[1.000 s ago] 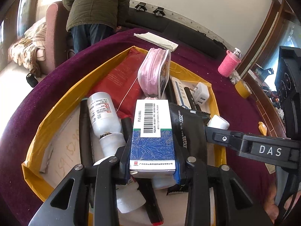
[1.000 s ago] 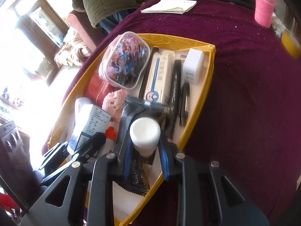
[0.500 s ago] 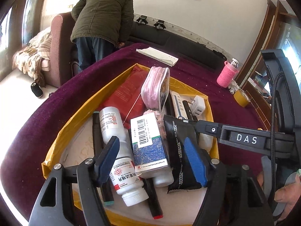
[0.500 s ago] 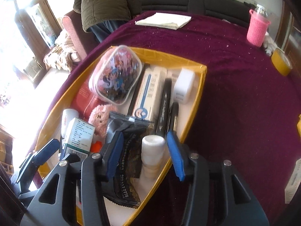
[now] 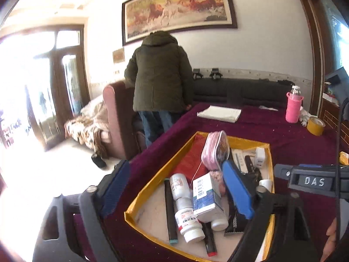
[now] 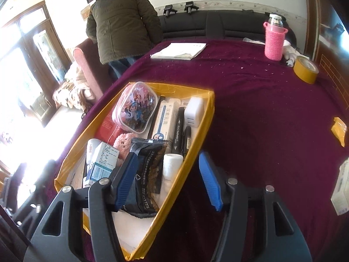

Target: Organize objects

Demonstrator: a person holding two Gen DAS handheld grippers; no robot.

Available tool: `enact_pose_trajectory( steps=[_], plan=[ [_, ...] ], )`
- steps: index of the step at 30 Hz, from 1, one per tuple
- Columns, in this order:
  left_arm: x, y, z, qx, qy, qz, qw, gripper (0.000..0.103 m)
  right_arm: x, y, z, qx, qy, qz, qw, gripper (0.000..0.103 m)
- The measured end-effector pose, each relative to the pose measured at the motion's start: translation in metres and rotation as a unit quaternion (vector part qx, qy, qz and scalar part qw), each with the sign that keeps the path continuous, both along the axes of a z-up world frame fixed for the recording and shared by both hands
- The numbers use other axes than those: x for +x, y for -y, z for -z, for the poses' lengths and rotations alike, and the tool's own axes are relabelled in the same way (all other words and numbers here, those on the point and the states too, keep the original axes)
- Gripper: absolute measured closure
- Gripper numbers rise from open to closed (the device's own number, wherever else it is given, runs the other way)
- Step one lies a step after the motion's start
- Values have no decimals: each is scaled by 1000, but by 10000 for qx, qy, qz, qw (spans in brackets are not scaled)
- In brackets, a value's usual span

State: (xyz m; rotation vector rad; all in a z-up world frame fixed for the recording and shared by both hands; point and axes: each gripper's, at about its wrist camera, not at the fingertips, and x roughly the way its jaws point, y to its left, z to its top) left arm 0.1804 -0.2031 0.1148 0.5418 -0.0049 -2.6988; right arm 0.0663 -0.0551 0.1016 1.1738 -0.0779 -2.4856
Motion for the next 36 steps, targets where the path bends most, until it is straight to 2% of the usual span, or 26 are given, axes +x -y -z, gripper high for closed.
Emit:
enact_pose_trajectory(
  steps=[1, 2, 6, 8, 10, 13, 19, 23, 31, 36],
  plan=[
    [8, -5, -6, -32, -180, 159, 9997, 1, 5, -3, -2, -37, -75, 38, 10000, 46],
    [16, -10, -11, -25, -346, 330, 9989, 1, 9, -5, -5, -46, -129, 56, 9999, 46],
    [38, -19, -18, 137, -533, 464, 9974, 1, 33, -14, -21, 40, -626, 205, 9978, 45],
    [43, -19, -20, 187, -466, 527, 9973, 1, 47, -21, -30, 94, -955, 358, 9947, 32],
    [45, -15, -21, 342, -408, 565, 9970, 1, 61, -27, -37, 181, -1293, 507, 9901, 24],
    [51, -10, -21, 516, -319, 463, 9971, 1, 83, -28, -43, 456, -1796, 650, 9805, 21],
    [59, -2, -9, 610, 17, 149, 9980, 1, 101, -19, -32, 719, -1820, 371, 9800, 21],
    [61, 6, 1, 846, 263, 134, 9960, 1, 109, -10, -21, 787, -1718, 185, 9818, 21],
    [59, 17, 10, 1018, 472, 98, 9936, 1, 121, 12, -3, 1146, -1683, -67, 9790, 21],
    [54, 18, 13, 979, 554, 28, 9936, 1, 119, 17, 6, 1218, -1581, -155, 9798, 21]
  ],
)
